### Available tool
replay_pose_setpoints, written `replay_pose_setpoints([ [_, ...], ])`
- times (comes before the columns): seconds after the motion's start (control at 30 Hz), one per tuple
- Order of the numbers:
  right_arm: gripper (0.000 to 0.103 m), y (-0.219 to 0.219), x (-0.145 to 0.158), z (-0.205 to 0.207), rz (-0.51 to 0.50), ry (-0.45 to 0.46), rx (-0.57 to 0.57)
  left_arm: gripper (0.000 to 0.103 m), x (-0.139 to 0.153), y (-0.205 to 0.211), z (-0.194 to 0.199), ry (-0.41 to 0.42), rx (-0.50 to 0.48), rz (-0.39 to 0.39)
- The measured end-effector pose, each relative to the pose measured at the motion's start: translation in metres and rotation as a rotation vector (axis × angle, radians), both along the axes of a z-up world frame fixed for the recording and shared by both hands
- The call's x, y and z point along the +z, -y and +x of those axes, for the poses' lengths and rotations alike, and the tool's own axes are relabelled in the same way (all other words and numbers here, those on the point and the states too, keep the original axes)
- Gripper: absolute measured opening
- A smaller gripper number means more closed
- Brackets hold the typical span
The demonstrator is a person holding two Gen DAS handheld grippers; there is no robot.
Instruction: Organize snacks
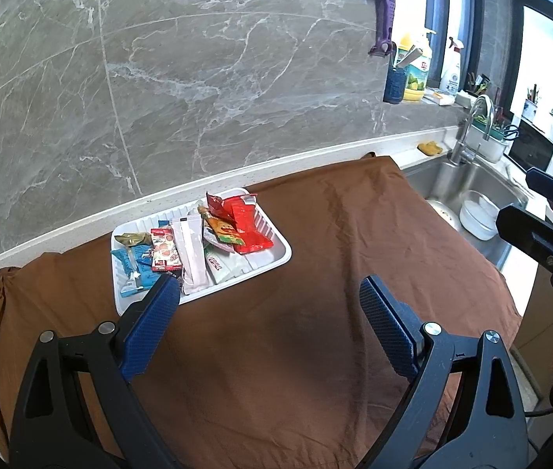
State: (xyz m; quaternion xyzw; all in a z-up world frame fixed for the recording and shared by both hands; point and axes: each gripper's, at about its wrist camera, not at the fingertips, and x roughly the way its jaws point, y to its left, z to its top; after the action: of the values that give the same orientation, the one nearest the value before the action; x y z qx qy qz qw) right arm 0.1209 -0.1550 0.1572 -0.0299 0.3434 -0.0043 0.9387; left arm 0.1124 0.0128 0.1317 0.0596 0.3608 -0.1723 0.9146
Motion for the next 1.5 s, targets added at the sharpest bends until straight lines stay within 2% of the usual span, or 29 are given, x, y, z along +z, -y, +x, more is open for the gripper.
replay_pose_setpoints([
  [1.5,0.103,0.0097,0.0042,-0.0040,0.018,0.013,0.008,0.094,0.0031,-0.0021,0.0017,0.029,-0.029,0.020],
])
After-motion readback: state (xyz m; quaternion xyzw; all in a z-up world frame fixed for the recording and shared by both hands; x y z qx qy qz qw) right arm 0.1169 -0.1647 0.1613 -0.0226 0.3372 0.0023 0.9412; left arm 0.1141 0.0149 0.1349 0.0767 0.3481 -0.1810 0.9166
